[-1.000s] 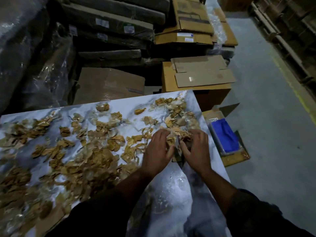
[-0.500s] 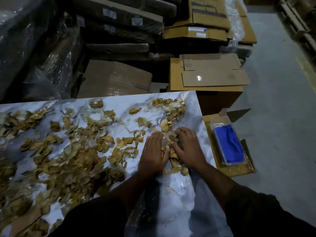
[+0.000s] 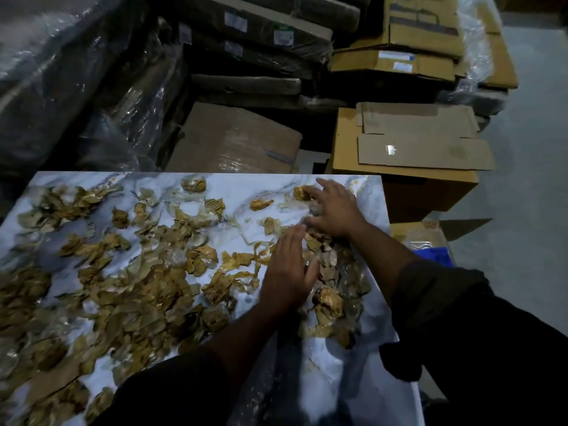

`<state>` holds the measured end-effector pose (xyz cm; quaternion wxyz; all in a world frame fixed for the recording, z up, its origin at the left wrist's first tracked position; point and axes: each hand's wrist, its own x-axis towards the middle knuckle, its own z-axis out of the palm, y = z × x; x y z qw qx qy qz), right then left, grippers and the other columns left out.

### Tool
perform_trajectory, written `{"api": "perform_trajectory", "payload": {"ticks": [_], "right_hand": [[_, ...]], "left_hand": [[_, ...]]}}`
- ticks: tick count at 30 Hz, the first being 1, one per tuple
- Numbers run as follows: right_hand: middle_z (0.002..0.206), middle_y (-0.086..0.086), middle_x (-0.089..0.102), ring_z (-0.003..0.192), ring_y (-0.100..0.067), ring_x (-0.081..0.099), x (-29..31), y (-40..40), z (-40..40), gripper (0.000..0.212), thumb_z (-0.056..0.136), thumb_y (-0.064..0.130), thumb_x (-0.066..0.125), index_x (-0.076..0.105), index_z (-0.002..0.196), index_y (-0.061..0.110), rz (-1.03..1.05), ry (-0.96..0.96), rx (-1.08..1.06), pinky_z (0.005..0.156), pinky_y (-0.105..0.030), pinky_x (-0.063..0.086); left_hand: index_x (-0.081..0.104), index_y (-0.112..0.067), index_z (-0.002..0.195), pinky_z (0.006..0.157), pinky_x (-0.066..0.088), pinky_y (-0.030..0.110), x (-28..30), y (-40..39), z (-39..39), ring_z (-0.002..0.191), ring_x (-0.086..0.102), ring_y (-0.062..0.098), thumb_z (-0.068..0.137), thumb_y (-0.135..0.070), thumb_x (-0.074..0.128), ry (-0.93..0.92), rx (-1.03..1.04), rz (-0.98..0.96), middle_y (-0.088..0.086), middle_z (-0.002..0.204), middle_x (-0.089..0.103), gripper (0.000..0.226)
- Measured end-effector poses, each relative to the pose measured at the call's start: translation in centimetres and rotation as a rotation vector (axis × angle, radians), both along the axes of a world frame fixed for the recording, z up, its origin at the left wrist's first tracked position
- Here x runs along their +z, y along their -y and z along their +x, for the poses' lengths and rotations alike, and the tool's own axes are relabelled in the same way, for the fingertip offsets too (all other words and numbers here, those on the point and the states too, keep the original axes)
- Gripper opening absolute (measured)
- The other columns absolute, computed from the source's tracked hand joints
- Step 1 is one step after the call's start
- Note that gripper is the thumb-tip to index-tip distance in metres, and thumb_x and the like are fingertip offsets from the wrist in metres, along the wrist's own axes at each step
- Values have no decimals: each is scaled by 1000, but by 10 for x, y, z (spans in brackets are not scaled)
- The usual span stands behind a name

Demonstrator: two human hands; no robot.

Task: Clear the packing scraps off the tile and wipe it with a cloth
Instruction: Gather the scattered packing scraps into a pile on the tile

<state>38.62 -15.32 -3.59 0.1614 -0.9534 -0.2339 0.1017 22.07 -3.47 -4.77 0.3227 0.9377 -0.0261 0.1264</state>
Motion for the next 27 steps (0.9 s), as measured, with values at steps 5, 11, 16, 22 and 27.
{"api": "perform_trajectory", "payload": {"ticks": [5,11,16,22,27], "right_hand": [[135,1,55,130,-25,44,-6,7,-18,53,85,43,66,57,136,35,108,66,-6,108,-48,31],[113,2,57,113,-22,48,-9,32,-83,25,90,33,59,65,112,22,245,47,-2,96,-44,38],[145,-1,48,139,-22,38,-1,61,-128,48,96,48,43,58,136,27,287,77,59,116,-51,26],[171,2,-1,158,-23,-8,-13,90,-182,98,84,83,49,15,162,35,238,46,114,125,-53,4],[171,-8,-3,156,-36,-8,-38,86,-212,118,73,91,53,11,163,28,119,121,144,122,-65,13]], "left_hand": [[40,3,150,122,31,45,6,-6,15,148,35,31,96,-20,63,-11,15,-50,19,156,41,63],[38,-4,153,126,20,38,8,-6,19,155,22,23,99,-26,56,-25,-82,-88,12,163,32,61],[48,-7,148,125,19,47,3,-2,9,155,20,28,100,-25,37,-186,-226,-72,10,156,44,52],[56,0,139,121,29,52,-5,-6,-23,145,39,35,97,-29,40,-116,-285,-20,20,145,53,53],[48,-6,146,121,26,49,-20,-2,-47,145,37,29,100,-48,41,-156,-325,30,14,150,48,62]]}}
